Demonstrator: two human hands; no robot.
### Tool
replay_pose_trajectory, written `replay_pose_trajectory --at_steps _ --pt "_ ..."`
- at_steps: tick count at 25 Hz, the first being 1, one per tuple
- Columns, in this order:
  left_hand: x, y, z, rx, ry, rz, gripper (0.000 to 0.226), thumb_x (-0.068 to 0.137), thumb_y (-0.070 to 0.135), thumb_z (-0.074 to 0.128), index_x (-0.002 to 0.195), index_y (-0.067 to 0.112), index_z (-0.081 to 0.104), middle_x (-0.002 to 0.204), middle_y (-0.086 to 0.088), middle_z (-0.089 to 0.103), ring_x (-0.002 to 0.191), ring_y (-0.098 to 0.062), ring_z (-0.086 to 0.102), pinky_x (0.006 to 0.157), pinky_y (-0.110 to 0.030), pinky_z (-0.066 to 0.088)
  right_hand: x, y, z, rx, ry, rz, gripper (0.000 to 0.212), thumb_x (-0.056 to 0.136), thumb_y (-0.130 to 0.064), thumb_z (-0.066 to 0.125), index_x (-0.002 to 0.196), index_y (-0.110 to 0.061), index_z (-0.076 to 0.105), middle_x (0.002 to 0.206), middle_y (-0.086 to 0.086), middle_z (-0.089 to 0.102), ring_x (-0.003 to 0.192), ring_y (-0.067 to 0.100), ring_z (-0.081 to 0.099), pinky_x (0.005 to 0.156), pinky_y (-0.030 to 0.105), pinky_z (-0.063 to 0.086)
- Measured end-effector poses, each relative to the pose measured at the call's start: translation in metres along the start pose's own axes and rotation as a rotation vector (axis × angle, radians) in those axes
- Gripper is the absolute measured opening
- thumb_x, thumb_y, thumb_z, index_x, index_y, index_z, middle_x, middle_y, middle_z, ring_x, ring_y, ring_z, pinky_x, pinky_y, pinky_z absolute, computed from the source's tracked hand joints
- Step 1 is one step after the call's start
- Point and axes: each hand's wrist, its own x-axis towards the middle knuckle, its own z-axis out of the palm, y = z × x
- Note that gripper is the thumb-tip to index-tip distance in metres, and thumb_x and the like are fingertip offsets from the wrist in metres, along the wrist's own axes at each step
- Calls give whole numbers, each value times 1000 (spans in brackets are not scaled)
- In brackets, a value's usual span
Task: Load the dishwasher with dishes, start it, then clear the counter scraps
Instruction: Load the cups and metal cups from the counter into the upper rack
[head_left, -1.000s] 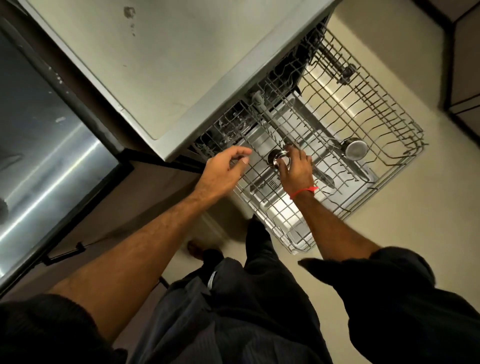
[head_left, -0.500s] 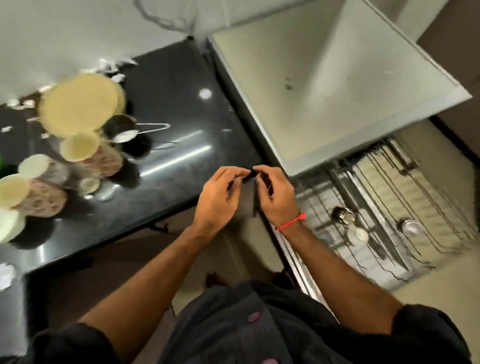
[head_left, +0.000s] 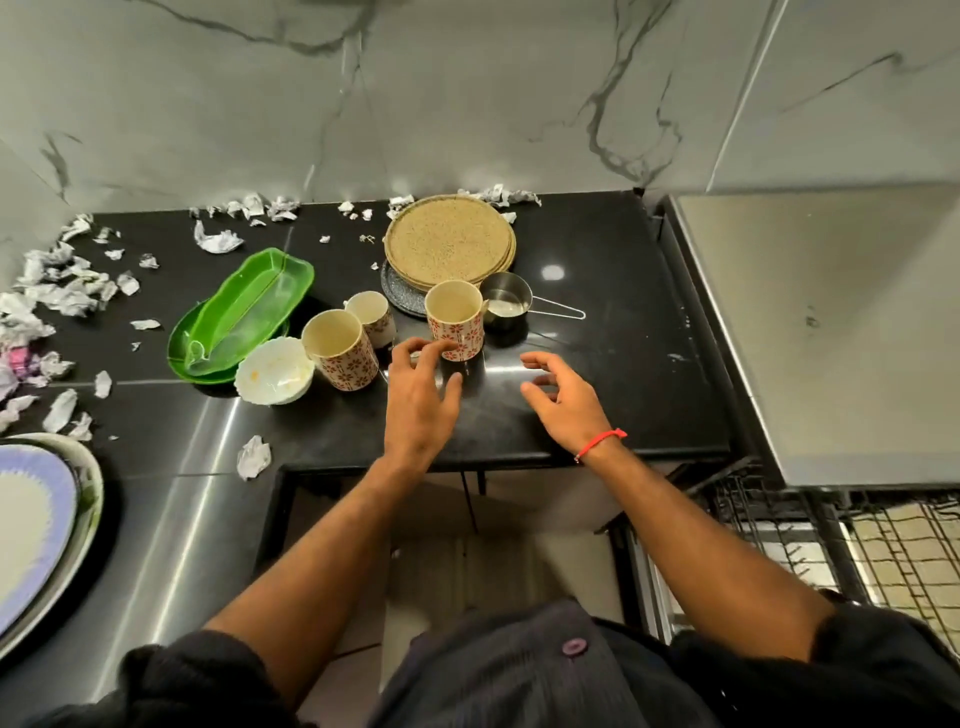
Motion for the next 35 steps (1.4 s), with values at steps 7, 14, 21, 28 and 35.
replay_pose_trajectory --at_steps 7,14,21,28,35 --pt "53 -7 11 309 -167 -105 50 94 48 61 141 38 47 157 -11 28 135 -37 29 111 -58 30 6 -17 2 13 12 -1 33 93 -16 63 124 -25 62 119 -8 65 109 11 60 96 29 51" --pt "81 -14 12 391 -147 -9 32 93 57 57 115 33 55 129 2 60 123 -29 36 92 -49 30 -27 -3 -24 -26 64 -18 35 93 -12 62 125 -26 61 122 -8 64 113 8 59 99 36 50" --pt "46 50 12 -98 -57 203 25 103 35 51 121 19 46 135 -13 48 119 -23 45 95 -38 43 -67 5 -64 3 187 -115 56 88 -9 69 140 -18 49 135 0 56 122 13 56 104 40 48" --pt "-24 135 73 -918 -875 -287 15 103 35 45 105 20 48 105 -1 67 99 -15 66 82 -39 56 -135 33 -109 -227 272 -142 95 75 -19 85 148 -2 26 158 21 17 148 32 24 113 49 37" --pt "-116 200 161 -560 -1534 -543 30 109 37 35 130 18 43 99 -8 62 81 -24 61 62 -33 47 -284 102 -133 -391 477 62 88 70 -35 88 137 -12 35 146 28 31 142 38 30 111 53 37"
